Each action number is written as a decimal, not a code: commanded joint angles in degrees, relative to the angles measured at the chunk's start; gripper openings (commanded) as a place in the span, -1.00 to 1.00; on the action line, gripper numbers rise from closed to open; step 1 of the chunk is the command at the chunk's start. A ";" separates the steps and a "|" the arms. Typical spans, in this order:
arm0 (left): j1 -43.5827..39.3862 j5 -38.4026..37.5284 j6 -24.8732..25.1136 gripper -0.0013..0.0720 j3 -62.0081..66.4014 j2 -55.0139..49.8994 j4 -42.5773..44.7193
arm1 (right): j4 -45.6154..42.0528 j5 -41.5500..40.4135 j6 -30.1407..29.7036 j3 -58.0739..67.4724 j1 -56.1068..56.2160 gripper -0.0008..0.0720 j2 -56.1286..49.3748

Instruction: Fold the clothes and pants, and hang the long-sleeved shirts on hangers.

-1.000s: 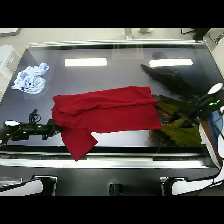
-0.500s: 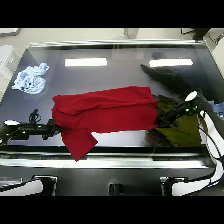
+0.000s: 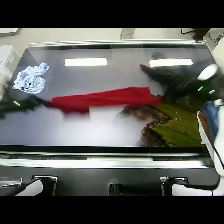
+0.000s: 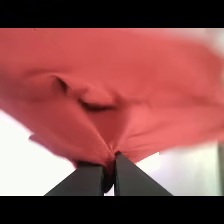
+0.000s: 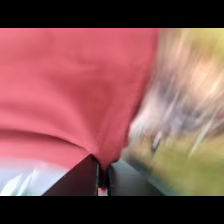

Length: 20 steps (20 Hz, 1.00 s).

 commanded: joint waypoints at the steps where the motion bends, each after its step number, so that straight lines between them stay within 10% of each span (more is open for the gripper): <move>1: -0.09 8.96 0.28 -0.90 23.98 11.50 0.07 | -9.88 -7.50 -1.01 20.72 0.15 -0.89 10.62; 15: -0.07 14.71 -7.78 -0.90 38.21 34.27 1.07 | -21.24 -12.37 5.46 26.58 0.15 -0.89 43.63; 20: -0.13 -6.86 -13.81 -0.90 33.40 24.68 2.54 | -21.14 7.78 7.34 25.20 0.15 -0.89 33.73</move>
